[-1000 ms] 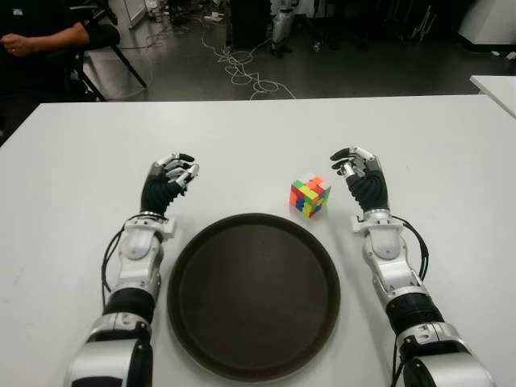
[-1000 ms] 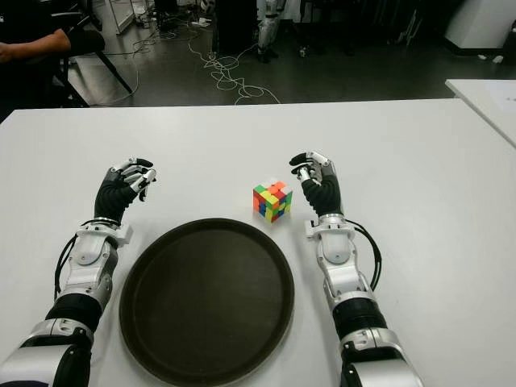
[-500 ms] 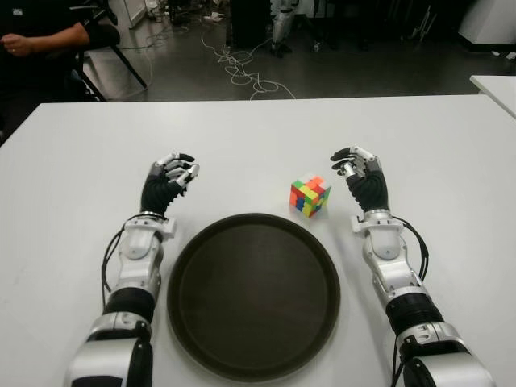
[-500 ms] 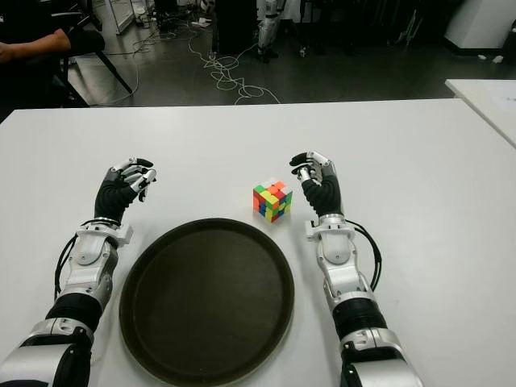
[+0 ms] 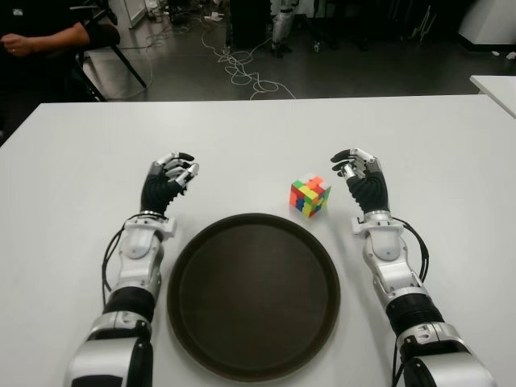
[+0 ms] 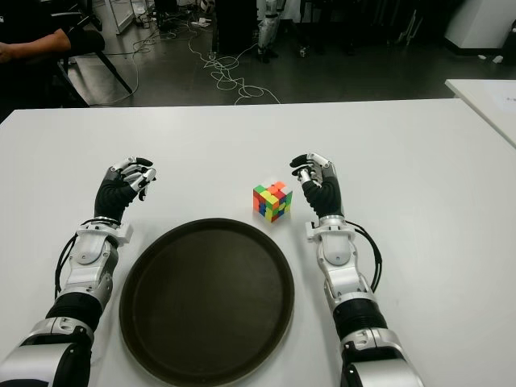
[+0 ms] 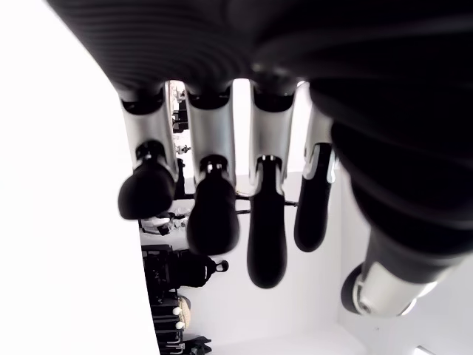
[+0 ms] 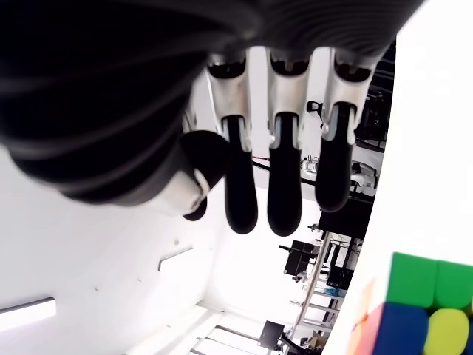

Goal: Pick up the Rubik's Cube and put it in the plate

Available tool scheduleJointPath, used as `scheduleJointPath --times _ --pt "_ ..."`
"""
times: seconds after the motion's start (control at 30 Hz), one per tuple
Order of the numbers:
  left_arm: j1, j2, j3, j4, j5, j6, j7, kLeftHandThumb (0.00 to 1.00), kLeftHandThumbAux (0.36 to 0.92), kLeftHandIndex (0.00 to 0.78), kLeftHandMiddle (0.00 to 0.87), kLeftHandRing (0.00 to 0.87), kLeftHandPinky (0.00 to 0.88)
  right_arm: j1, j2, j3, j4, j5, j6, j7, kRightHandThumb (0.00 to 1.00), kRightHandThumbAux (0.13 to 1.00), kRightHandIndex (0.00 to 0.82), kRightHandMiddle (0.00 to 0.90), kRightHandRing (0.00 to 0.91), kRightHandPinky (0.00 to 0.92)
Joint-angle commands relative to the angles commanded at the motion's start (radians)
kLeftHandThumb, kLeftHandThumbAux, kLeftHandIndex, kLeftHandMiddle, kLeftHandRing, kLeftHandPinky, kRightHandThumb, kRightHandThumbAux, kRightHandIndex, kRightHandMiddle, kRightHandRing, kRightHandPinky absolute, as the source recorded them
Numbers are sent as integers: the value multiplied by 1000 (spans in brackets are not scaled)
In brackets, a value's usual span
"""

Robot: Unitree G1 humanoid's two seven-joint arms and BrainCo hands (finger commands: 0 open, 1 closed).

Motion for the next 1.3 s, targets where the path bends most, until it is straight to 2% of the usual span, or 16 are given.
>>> scheduleJointPath --times 0.7,1.3 --pt "8 2 -2 -19 6 8 7 845 662 419 582 739 773 5 7 -4 -12 6 5 -5 837 680 445 448 443 440" --pt "12 4 -4 -24 6 9 3 844 662 416 585 738 770 12 -1 4 -31 -5 26 -3 837 681 450 443 432 441"
